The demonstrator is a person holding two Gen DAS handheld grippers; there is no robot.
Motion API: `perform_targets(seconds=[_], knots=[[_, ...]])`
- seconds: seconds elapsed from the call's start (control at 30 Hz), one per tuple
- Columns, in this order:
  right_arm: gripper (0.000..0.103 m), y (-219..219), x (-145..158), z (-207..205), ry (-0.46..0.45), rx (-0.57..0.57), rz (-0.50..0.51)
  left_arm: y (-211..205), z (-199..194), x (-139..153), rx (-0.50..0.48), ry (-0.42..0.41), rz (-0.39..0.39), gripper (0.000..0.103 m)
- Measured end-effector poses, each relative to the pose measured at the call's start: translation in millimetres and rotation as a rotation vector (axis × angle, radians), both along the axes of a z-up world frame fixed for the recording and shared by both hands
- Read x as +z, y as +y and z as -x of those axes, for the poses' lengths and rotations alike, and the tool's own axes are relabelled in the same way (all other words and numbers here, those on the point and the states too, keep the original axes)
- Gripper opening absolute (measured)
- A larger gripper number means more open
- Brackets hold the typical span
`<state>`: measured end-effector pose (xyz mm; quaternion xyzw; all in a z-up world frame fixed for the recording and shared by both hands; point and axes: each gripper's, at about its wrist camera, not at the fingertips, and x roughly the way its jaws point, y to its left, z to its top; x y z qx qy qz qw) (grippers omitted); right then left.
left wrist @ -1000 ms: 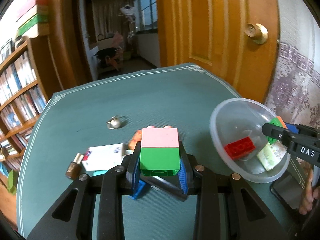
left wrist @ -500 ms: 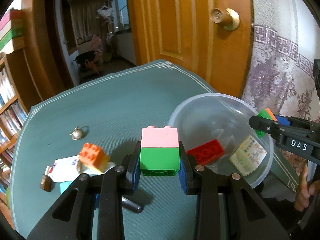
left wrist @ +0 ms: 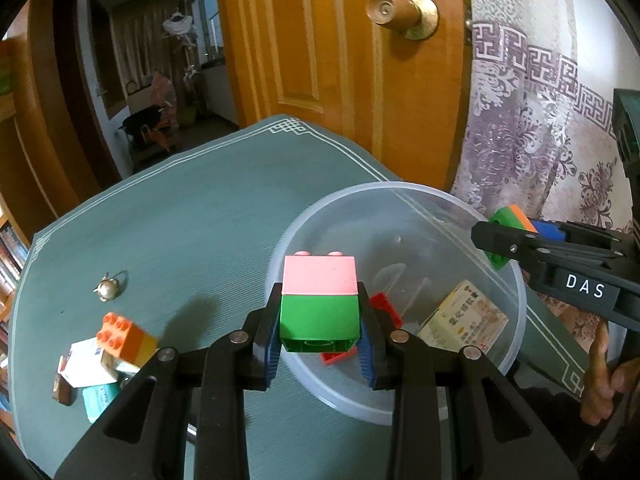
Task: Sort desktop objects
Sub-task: 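Carry both held blocks over the clear bowl, then open both grippers to release the blocks into the bowl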
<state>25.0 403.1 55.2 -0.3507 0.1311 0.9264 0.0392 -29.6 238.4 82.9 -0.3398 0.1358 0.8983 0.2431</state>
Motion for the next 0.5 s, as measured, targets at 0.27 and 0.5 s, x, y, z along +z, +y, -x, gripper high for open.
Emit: perform_targets(seconds=[0.27, 0.5], knots=[[0.047, 1.7, -0.1, 2.9, -0.003, -0.008, -0.003, 14.0, 0.5, 0.4, -0.039, 0.003, -0.004, 0.035], [0.070, 2.8, -4.5, 7.8, -0.019, -0.012, -0.002, 17.5, -9.0, 1.3, -0.047, 0.062, 0.040, 0.069]])
